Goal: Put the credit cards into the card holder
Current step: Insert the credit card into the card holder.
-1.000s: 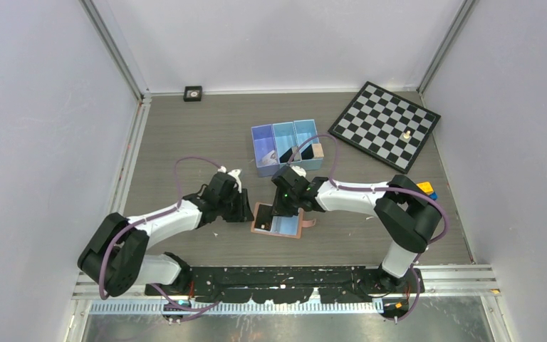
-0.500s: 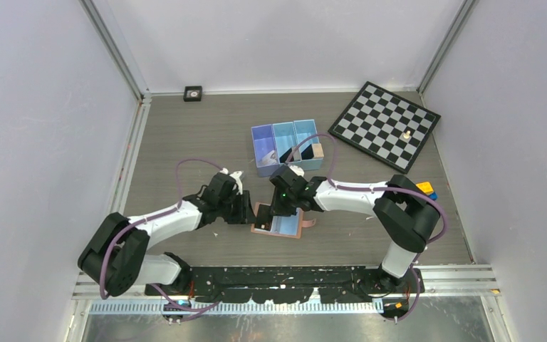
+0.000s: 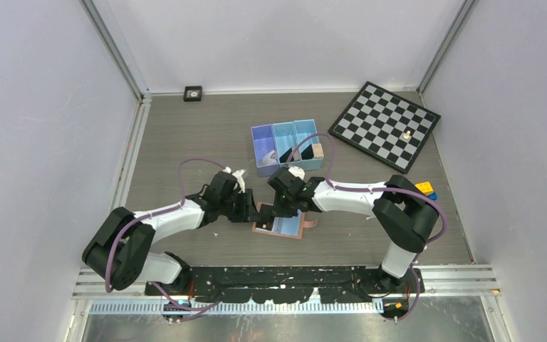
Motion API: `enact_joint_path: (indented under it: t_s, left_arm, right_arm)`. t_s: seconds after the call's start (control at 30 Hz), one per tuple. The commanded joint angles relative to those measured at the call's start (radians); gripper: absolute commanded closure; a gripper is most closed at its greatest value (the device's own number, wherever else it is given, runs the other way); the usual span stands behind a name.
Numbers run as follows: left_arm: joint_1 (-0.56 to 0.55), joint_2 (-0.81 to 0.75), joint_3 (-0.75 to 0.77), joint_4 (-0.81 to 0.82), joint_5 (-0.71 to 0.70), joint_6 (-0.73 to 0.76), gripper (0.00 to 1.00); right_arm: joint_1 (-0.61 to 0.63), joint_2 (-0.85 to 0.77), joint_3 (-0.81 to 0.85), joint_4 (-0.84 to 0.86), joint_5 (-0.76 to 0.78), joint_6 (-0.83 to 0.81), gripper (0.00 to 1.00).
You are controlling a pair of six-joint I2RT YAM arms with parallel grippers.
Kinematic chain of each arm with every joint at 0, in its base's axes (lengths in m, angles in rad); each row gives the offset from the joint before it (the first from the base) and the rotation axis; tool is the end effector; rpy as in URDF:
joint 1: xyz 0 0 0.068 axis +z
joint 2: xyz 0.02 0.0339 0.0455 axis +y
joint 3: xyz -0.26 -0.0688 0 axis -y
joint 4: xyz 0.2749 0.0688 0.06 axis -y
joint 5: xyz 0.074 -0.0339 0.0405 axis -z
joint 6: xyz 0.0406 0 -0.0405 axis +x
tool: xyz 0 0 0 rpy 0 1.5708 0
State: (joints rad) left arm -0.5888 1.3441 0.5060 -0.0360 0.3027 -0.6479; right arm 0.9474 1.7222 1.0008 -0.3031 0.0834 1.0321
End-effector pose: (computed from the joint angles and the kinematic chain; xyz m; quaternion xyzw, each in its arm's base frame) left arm 0.2115 -0.1558 0.1161 0.0240 0.9303 -0.3111 0.1928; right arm 0.2157 0.2941 0.1362 0.0520 0.9608 0.2033 0.1815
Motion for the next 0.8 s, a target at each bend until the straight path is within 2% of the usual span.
enact_joint_path:
  t_s: [0.0, 0.77]
  left_arm:
    - [-0.001, 0.014, -0.011, 0.025, 0.007, -0.001, 0.63]
    - [-0.002, 0.024, -0.018, 0.031, 0.012, -0.006, 0.63]
  right_arm:
    - [0.01, -0.012, 0.032, -0.01, 0.044, 0.017, 0.78]
    - [0.02, 0.063, 0.051, 0.053, -0.011, 0.02, 0.81]
